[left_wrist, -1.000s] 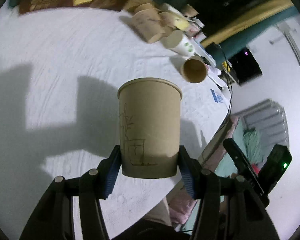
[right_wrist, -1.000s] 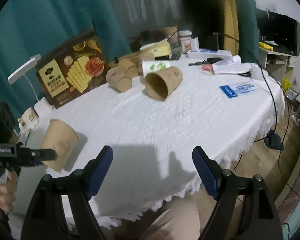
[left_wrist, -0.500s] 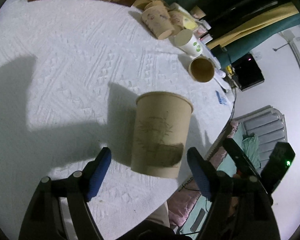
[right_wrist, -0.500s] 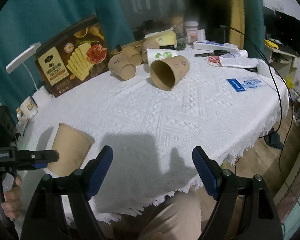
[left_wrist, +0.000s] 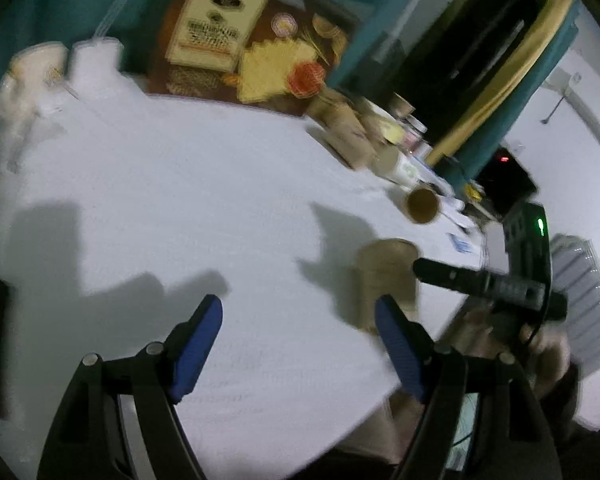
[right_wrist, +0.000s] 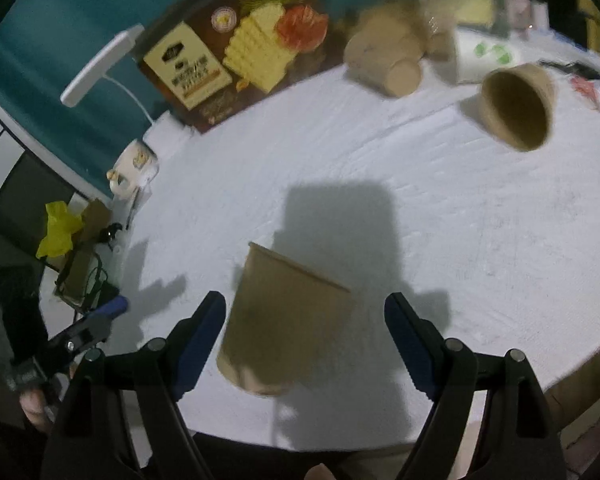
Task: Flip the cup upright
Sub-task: 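Lift the brown cup with the left gripper toward the right gripper, then grasp the brown cup with the right gripper while the left gripper releases it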
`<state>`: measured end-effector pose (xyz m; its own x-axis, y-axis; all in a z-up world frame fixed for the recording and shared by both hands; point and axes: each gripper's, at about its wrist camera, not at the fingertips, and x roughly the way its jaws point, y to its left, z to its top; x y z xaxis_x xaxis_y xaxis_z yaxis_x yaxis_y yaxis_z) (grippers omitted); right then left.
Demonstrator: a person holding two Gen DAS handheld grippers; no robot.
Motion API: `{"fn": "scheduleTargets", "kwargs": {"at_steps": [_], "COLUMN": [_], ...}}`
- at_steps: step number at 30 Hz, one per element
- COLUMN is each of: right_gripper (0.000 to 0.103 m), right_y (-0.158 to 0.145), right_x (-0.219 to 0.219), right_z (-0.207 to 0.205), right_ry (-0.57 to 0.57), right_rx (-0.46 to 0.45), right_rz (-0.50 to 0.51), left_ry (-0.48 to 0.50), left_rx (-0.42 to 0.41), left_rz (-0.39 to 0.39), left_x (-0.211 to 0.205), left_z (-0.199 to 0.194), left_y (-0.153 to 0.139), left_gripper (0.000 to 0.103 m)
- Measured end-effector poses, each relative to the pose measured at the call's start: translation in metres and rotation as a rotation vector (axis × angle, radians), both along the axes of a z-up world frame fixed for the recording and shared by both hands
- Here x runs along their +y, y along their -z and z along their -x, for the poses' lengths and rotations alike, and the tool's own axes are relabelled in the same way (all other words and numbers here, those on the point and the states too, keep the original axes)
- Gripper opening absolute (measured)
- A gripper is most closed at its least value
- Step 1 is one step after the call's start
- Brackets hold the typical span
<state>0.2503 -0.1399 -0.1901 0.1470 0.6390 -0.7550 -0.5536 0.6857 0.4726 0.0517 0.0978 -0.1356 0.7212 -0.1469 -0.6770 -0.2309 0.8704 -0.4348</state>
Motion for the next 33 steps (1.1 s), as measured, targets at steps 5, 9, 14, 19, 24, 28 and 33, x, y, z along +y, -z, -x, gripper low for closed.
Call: {"fn": "scheduleTargets", "kwargs": {"at_steps": [5,9,14,19,24,28,33], "right_gripper": [0.080,0.080,0.080,0.074,0.073,0.072,0.072], "right_y": [0.015,0.021,0.015,0.011,0.010,-0.002,-0.033], "right_x": [0.029,0.046,0.054,0.056,0.055,0.054,0.059], "right_z": [-0.020,-0.022,-0.015,-0.014,-0.017,-0.019,-0.010], "right_ry": [-0.028,-0.058,-0.108,-0.125,-0.117,-0.102,-0.051], "right_rx": [0.066,0.082,0.053,0.041,0.038,-0.015,-0.305], "right_rz": [0.047,0.095,0.122,0.141,0.127,0.083,0.082], "left_ry": [-0.049,-0.028,-0.011,-0.011,-0.009,-0.016,-0.023], "left_rx": [0.000,-0.002,-0.004,-0.010,-0.010,-0.011,-0.021], "left_rz": [-0.126,-0.113,-0.094,-0.087,-0.086,-0.089,-0.099], "left_x": [0.012,0.014,0.012,0.014,0.013,0.012,0.011], "left_z": [0.024,0.029,0.030,0.030,0.031,0.032,0.032], "left_y": [0.004,0.010,0.015,0.017,0.017,0.016,0.011], "left_gripper": [0.079,0.079,0.079,0.079,0.079,0.079,0.079]}}
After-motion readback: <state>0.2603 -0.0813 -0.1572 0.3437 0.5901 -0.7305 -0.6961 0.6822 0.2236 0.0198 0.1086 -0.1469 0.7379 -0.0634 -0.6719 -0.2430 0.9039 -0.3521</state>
